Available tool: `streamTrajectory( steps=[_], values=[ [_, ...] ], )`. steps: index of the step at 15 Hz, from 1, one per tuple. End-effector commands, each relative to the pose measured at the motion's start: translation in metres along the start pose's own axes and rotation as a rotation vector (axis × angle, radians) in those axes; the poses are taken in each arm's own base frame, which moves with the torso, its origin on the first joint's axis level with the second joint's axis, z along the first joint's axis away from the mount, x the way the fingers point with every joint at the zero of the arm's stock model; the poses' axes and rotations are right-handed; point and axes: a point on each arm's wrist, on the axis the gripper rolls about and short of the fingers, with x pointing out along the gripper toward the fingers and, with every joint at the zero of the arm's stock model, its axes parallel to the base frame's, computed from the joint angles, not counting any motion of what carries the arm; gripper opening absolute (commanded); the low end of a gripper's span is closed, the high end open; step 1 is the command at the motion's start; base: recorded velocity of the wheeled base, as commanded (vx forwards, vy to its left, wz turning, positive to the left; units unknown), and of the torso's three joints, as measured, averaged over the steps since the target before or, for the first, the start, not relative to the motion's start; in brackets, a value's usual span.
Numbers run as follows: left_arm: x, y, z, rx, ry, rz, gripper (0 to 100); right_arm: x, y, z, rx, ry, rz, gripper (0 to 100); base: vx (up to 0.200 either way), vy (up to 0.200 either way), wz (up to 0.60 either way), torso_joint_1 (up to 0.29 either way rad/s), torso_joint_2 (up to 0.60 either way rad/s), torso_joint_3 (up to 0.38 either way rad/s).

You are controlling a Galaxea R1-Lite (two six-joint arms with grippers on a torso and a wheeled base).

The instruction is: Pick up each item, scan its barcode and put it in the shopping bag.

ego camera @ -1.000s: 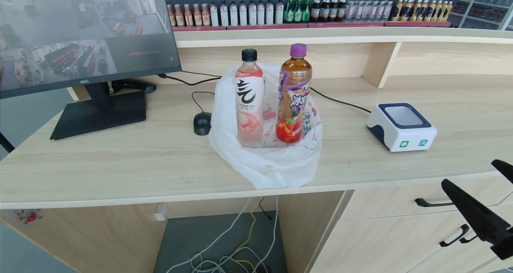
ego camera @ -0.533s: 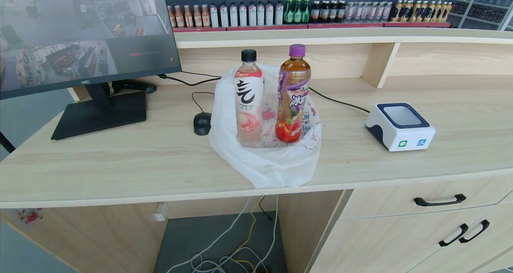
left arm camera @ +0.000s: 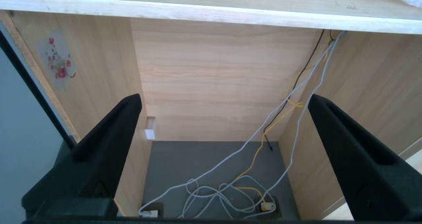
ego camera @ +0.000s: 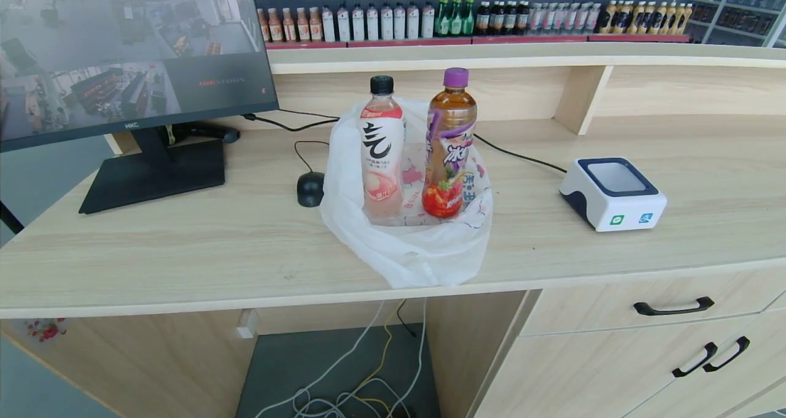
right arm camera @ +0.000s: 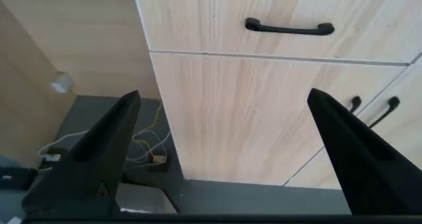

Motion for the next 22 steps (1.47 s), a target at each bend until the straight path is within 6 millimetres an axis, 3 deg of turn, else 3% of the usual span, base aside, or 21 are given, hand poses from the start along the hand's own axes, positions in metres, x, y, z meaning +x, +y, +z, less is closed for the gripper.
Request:
streamTrajectory(
  steps=[1, 3, 7, 10, 13, 18, 22],
  values=[
    [0.0000, 0.0000, 0.0000, 0.000, 0.000, 0.000, 100, -0.0020, 0.0027, -0.0007, 0.017, -0.020, -0.069, 100, 0.000, 0.000, 0.00, 0.000, 0.00, 0.000],
    [0.0000, 0.0000, 0.0000, 0.000, 0.000, 0.000, 100, -0.0078, 0.0045, -0.0052, -0.013, -0.104, 0.094, 100, 0.000, 0.000, 0.00, 0.000, 0.00, 0.000],
    [0.0000, 0.0000, 0.0000, 0.000, 0.000, 0.000, 100, -0.0024, 0.0047, -0.0073, -0.041, -0.186, 0.087, 100, 0.000, 0.000, 0.00, 0.000, 0.00, 0.000],
    [0.0000, 0.0000, 0.0000, -0.002, 0.000, 0.000, 100, -0.0023, 0.0048, -0.0081, -0.044, -0.179, 0.091, 100, 0.000, 0.000, 0.00, 0.000, 0.00, 0.000],
    [0.0000, 0.0000, 0.0000, 0.001, 0.000, 0.000, 100, -0.0023, 0.0048, -0.0079, -0.037, -0.180, 0.093, 100, -0.200, 0.000, 0.00, 0.007, 0.00, 0.001],
    [0.0000, 0.0000, 0.0000, 0.000, 0.000, 0.000, 100, -0.0023, 0.0048, -0.0079, -0.038, -0.180, 0.090, 100, 0.000, 0.000, 0.00, 0.000, 0.00, 0.000],
    [0.0000, 0.0000, 0.0000, -0.003, 0.000, 0.002, 100, -0.0023, 0.0048, -0.0079, -0.041, -0.180, 0.089, 100, 0.000, -0.200, 0.00, 0.001, 0.01, 0.005]
  ],
)
